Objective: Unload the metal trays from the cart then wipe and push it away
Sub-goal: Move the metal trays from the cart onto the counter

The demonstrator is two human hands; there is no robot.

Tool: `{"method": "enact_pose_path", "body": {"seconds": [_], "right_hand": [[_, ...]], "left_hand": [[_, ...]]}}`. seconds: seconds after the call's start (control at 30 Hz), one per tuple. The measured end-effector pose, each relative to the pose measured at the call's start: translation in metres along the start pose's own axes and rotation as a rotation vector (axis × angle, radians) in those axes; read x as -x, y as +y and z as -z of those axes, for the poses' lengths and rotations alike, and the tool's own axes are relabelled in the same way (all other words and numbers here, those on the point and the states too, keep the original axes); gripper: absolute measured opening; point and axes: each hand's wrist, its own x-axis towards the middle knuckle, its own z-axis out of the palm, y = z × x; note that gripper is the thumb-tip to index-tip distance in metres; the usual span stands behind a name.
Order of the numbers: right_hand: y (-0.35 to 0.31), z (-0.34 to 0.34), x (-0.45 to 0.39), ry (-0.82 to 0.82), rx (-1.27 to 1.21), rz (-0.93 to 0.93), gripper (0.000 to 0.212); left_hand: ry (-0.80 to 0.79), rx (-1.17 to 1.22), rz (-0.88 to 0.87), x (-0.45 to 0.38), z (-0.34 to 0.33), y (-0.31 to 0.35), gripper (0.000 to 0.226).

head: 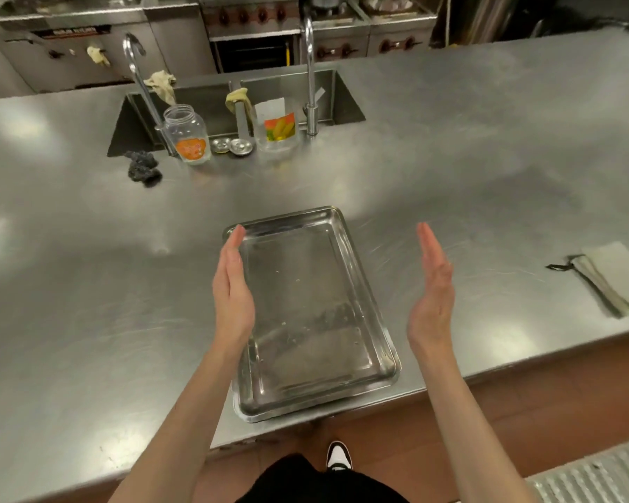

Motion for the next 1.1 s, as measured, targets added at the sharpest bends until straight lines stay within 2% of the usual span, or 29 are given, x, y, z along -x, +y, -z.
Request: {"method": "enact_pose_path", "body": {"seconds": [0.2, 0.4, 0.53, 0.8, 0.97, 1.1], "right_hand": [[-0.051, 0.001, 0.008, 0.137, 0.007, 0.12, 0.096], [-0.074, 0.018, 0.024, 0.322, 0.127, 0.213, 0.094], [-0.09, 0.047, 0.053, 0.476, 0.203, 0.226, 0.088], [-0.117, 0.139, 0.13, 0.802, 0.322, 0.241, 0.092], [-0.134, 0.203, 0.193, 0.969, 0.406, 0.22, 0.089], [-0.145, 0.254, 0.25, 1.108, 0.452, 0.198, 0.085]], "left_hand": [[-0.235, 0.072, -0.181, -0.024, -0.02, 0.029, 0.06], [-0.504, 0.242, -0.192, -0.022, -0.065, 0.057, 0.063], [-0.686, 0.322, -0.198, 0.0, -0.102, 0.071, 0.052], [-0.964, 0.456, -0.207, 0.094, -0.183, 0.103, 0.05], [-1.092, 0.52, -0.188, 0.18, -0.227, 0.133, 0.056], [-1.21, 0.539, -0.184, 0.256, -0.254, 0.158, 0.05]]}}
